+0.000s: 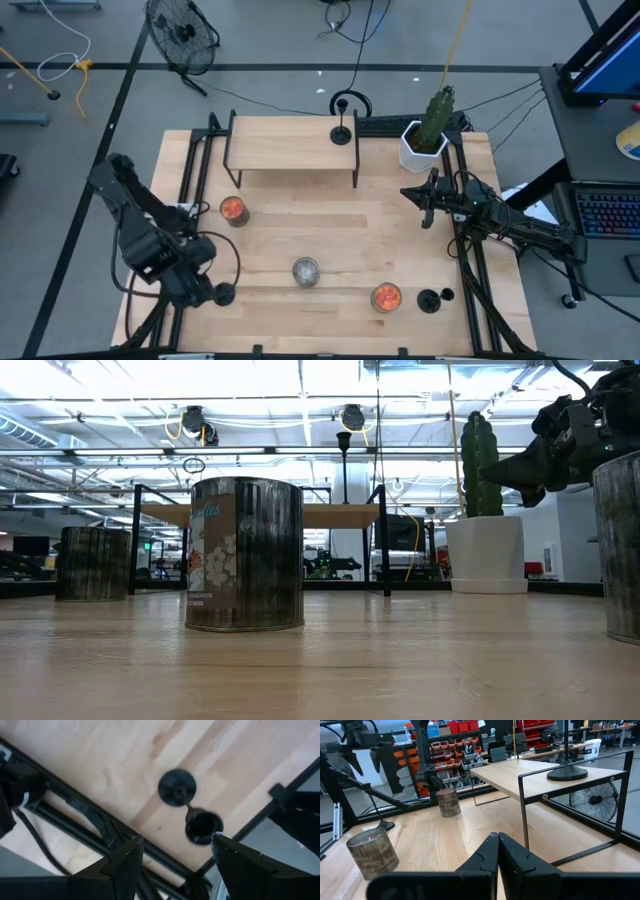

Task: Pick & Place candle stick holders
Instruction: Put the left black candle holder on the shelf

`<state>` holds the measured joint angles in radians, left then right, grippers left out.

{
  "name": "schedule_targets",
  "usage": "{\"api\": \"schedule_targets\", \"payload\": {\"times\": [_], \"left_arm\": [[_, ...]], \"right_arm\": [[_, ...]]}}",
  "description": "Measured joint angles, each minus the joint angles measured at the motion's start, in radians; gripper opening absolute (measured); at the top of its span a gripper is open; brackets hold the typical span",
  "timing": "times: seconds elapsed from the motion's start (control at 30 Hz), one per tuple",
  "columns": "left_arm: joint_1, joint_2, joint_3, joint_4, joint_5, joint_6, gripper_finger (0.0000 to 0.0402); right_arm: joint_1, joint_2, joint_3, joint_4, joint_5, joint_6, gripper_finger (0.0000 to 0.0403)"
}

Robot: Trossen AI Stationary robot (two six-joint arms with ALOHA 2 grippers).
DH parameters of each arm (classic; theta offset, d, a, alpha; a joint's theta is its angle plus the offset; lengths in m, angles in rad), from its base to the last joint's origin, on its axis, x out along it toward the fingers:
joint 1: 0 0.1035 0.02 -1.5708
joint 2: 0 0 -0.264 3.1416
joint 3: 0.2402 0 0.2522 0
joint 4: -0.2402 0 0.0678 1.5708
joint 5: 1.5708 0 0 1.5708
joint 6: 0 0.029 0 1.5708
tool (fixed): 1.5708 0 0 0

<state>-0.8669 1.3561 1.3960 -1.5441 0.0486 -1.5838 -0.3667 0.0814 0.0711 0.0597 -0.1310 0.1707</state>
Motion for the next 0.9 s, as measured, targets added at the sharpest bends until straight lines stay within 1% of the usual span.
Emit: {"api": "schedule_targets", "payload": {"times": [0.13, 0.4, 0.5, 0.67, 0.9], "left_arm": [[0.000, 0.019, 0.000, -0.003, -0.028, 0.000, 0.0244], [-0.007, 0.032, 0.000, -0.014, -0.026, -0.029, 0.0244], [-0.020, 0.032, -0.013, -0.025, -0.019, -0.064, 0.0244], [-0.044, 0.032, -0.052, -0.017, 0.019, -0.105, 0.0244], [-0.055, 0.032, -0.056, 0.017, 0.012, -0.131, 0.0244]], "right_arm": [[0.000, 0.000, 0.000, 0.000, 0.000, 0.000, 0.0000], [0.000, 0.000, 0.000, 0.000, 0.000, 0.000, 0.0000], [0.000, 0.000, 0.000, 0.000, 0.000, 0.000, 0.0000], [0.000, 0.000, 0.000, 0.000, 0.000, 0.000, 0.0000], [0.000, 0.000, 0.000, 0.000, 0.000, 0.000, 0.0000]]}}
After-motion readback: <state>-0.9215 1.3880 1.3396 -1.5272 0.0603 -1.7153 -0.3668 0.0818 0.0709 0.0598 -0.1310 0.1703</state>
